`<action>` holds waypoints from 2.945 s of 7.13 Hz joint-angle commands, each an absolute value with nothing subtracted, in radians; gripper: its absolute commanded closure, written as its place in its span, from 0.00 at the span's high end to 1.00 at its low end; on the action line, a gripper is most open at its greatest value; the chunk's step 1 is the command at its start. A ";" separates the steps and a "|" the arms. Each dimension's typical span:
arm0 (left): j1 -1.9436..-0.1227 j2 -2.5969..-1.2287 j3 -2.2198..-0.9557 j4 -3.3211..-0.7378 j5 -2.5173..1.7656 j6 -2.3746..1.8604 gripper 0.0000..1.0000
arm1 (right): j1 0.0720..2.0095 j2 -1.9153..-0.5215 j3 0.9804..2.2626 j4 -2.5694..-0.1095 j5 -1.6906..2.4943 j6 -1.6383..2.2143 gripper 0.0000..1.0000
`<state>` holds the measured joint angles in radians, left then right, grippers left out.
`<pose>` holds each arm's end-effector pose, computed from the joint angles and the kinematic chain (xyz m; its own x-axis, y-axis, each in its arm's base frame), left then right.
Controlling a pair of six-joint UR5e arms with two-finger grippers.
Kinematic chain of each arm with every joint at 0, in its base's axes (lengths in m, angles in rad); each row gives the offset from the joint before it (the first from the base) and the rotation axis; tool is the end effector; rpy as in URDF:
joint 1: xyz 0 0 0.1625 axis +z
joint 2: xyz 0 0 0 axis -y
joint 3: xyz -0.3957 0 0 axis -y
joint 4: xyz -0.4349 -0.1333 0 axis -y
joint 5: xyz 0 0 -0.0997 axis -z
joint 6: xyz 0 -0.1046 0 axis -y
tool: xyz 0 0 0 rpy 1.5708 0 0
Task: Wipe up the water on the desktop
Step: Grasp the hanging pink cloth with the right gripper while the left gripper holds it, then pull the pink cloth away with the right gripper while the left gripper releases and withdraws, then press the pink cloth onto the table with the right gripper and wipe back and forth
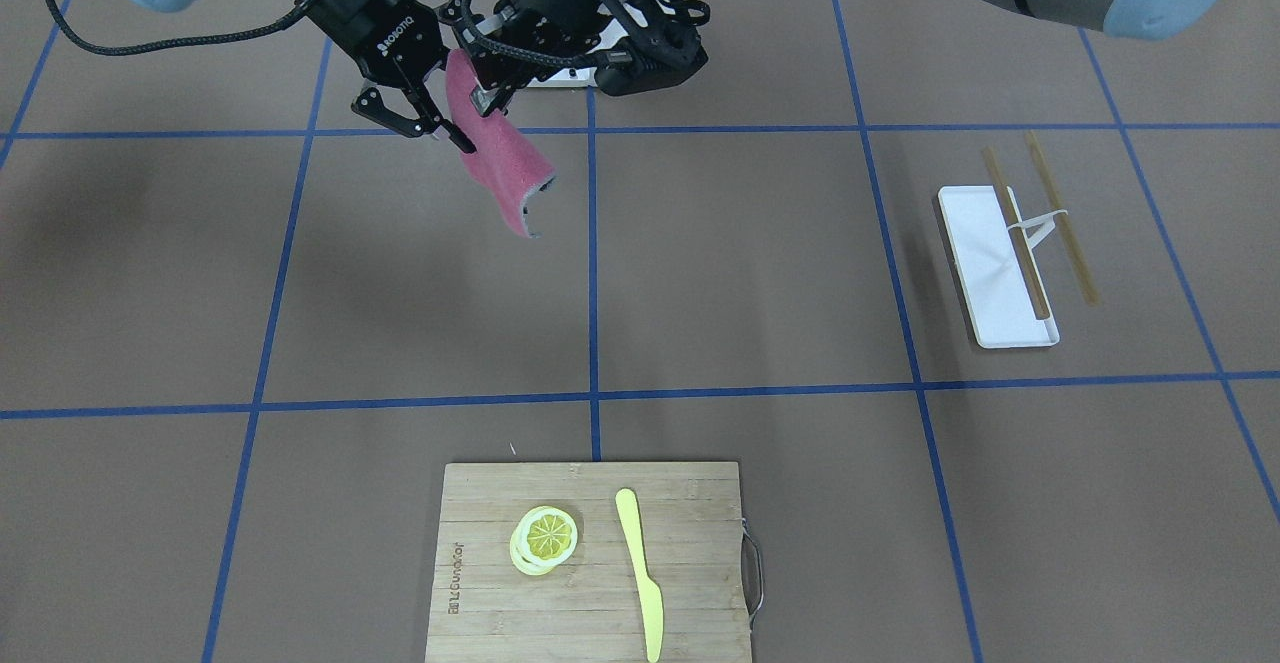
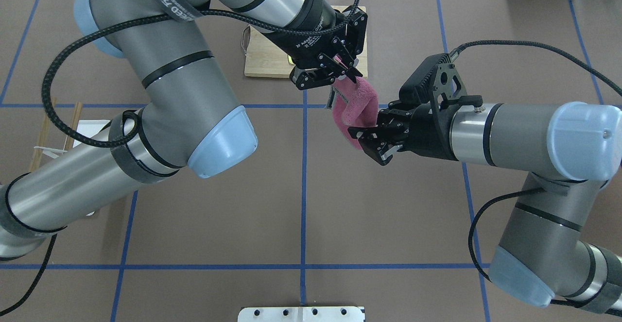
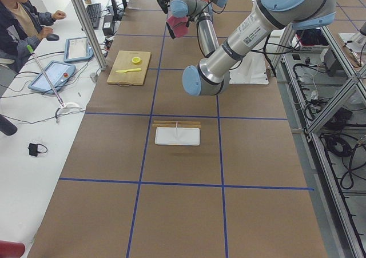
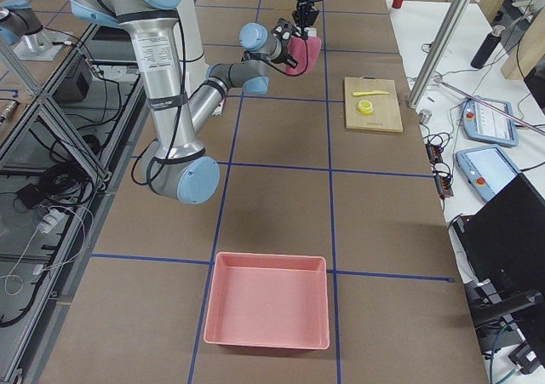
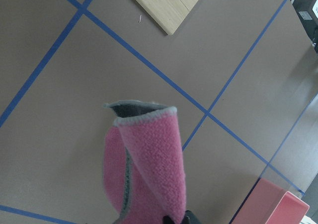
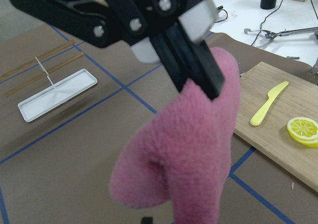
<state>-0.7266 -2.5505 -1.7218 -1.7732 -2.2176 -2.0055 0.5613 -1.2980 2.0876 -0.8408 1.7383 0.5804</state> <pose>0.4156 -0.4634 -0.0877 0.1207 -0.5569 -0.8217 0.1579 0.8280 -0.5380 -0.3793 -0.3754 0.1405 0.3448 -0.7572 0.5548 -0.1743 0.5291 0.8305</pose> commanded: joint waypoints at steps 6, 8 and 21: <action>-0.816 -2.453 -1.790 -1.772 -2.227 -1.861 0.76 | 0.561 -1.385 2.112 -0.860 1.694 0.660 0.00; -0.933 -2.345 -1.804 -1.770 -2.229 -1.699 0.92 | 0.502 -1.361 2.102 -1.025 1.556 0.667 0.00; -1.091 -2.153 -1.930 -1.766 -2.275 -1.594 0.97 | 0.529 -1.717 1.954 -0.865 1.600 0.387 0.00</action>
